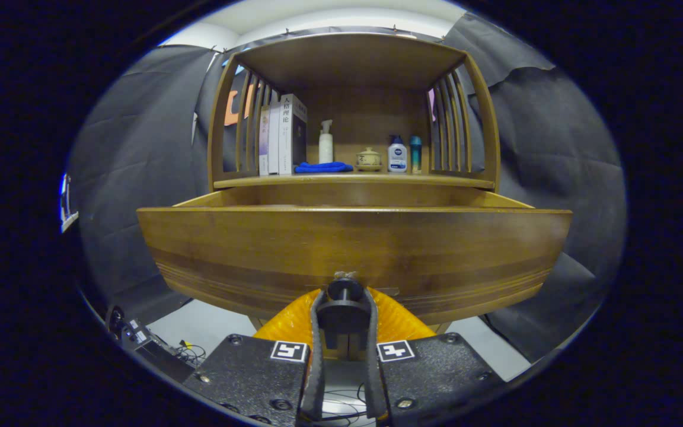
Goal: Pull open the drawer, take out the items inside it, and place them on the countertop above the cabinet.
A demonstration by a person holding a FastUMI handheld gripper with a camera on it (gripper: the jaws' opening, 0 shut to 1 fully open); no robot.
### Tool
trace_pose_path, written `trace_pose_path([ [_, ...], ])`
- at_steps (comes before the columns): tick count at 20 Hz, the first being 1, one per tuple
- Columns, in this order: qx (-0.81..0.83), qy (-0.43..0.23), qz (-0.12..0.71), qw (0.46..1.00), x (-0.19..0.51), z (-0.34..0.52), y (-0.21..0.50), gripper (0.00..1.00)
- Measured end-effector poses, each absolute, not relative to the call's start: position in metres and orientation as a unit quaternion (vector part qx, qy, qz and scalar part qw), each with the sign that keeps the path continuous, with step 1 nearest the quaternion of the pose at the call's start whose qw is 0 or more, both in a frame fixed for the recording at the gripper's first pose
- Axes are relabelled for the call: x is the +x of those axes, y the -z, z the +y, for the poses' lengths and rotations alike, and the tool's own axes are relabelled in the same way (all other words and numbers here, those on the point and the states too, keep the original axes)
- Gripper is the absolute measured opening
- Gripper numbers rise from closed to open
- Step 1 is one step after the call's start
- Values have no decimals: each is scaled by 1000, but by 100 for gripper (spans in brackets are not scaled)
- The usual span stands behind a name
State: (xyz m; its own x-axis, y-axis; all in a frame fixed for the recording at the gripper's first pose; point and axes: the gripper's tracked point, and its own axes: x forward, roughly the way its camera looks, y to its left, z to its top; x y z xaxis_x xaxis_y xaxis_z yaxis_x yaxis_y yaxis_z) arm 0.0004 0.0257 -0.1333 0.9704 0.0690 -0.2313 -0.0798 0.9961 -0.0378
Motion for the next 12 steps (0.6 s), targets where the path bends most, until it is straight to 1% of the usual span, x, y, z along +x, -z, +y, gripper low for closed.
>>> trace_pose_path([
  [4, -38, -45, 132, 989, -3, 27, 134, 30],
  [6, -33, -62, 156, 985, -12, 26, 135, 39],
  [8, -20, -67, 169, 983, -25, 18, 124, 54],
  [11, -11, -77, 194, 978, -39, 8, 97, 98],
  [12, -6, -79, 202, 976, -41, 6, 86, 99],
])
